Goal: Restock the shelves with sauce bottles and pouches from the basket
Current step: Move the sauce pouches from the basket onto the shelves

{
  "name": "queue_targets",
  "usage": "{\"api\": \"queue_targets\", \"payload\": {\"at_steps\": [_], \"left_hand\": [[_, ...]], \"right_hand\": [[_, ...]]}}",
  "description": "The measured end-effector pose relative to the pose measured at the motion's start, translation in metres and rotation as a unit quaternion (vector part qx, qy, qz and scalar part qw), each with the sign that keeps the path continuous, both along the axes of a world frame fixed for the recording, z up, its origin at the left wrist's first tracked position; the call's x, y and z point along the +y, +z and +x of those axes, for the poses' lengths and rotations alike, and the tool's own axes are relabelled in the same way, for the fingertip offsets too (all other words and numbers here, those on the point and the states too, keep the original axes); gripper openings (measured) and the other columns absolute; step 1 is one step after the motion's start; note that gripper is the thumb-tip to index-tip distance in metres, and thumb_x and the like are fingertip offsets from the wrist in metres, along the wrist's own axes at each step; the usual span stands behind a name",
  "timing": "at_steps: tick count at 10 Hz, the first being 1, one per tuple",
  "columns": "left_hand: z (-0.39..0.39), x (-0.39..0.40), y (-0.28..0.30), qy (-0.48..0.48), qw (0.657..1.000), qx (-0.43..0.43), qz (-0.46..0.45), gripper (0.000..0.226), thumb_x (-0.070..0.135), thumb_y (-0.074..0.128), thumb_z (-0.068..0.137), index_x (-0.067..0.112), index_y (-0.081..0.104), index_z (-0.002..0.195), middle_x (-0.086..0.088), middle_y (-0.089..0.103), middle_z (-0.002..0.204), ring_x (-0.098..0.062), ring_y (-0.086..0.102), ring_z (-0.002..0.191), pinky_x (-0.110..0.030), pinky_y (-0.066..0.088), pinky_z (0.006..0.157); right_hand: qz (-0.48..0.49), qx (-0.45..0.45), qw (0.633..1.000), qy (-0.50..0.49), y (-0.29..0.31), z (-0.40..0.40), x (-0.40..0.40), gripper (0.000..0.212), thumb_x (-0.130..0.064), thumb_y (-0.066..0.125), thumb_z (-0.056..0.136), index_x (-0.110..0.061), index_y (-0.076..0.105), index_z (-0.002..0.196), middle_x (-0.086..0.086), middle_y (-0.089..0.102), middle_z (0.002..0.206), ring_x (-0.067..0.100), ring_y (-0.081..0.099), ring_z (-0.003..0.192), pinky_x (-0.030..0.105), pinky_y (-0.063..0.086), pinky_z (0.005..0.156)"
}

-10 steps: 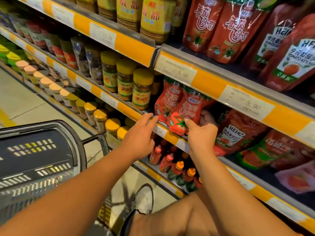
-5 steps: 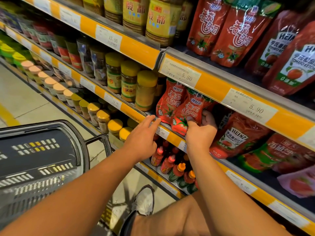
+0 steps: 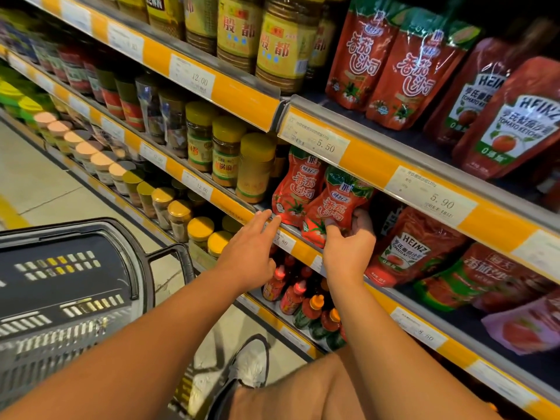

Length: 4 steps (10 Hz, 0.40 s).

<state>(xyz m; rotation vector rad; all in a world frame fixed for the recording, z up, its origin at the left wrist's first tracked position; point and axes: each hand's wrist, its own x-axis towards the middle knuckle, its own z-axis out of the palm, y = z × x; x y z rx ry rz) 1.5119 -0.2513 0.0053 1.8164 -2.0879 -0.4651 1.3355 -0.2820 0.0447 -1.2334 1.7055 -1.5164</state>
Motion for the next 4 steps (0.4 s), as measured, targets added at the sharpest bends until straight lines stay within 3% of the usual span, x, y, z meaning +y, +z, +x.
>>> {"api": "queue_targets", "payload": {"at_steps": [1, 2, 3, 4], "left_hand": [[0.004, -0.002, 0.002, -0.011, 1.0, -0.002, 0.016, 0.095, 0.027, 0.064, 0.095, 0.031, 0.001, 0.166, 0.009, -0.007, 0.174, -0.017, -0.003, 0.16, -0.042, 0.029, 0.125], [0.006, 0.001, 0.005, -0.003, 1.0, 0.014, 0.025, 0.09, 0.032, 0.065, 0.097, 0.031, 0.007, 0.166, 0.008, -0.001, 0.174, -0.017, 0.002, 0.16, -0.041, 0.03, 0.123], [0.003, 0.01, 0.017, 0.014, 0.999, 0.045, 0.011, 0.082, 0.041, 0.062, 0.099, 0.03, 0.015, 0.165, 0.005, 0.011, 0.173, -0.02, 0.014, 0.159, -0.042, 0.033, 0.12], [-0.003, 0.026, 0.037, 0.017, 0.997, 0.073, -0.033, 0.075, 0.048, 0.06, 0.099, 0.028, 0.025, 0.162, 0.004, 0.024, 0.168, -0.02, 0.028, 0.153, -0.04, 0.036, 0.118]], "right_hand": [[-0.001, 0.028, 1.0, 0.007, 0.002, -0.001, 0.006, 0.049, -0.019, 0.072, 0.095, -0.018, 0.056, 0.142, -0.005, 0.069, 0.12, 0.012, 0.066, 0.102, 0.027, 0.052, 0.087], [0.023, 0.05, 0.998, -0.007, 0.008, -0.002, 0.014, 0.046, -0.017, 0.063, 0.101, -0.019, 0.052, 0.145, -0.007, 0.064, 0.114, -0.005, 0.061, 0.084, 0.009, 0.047, 0.072], [0.065, 0.068, 0.996, 0.014, 0.019, -0.004, 0.028, 0.048, -0.017, 0.061, 0.102, -0.018, 0.046, 0.148, 0.002, 0.062, 0.132, 0.012, 0.063, 0.108, 0.031, 0.056, 0.09], [0.145, 0.094, 0.984, 0.047, 0.036, -0.009, 0.043, 0.063, -0.019, 0.067, 0.097, -0.017, 0.037, 0.152, 0.009, 0.056, 0.14, 0.03, 0.061, 0.117, 0.051, 0.058, 0.092]]}}
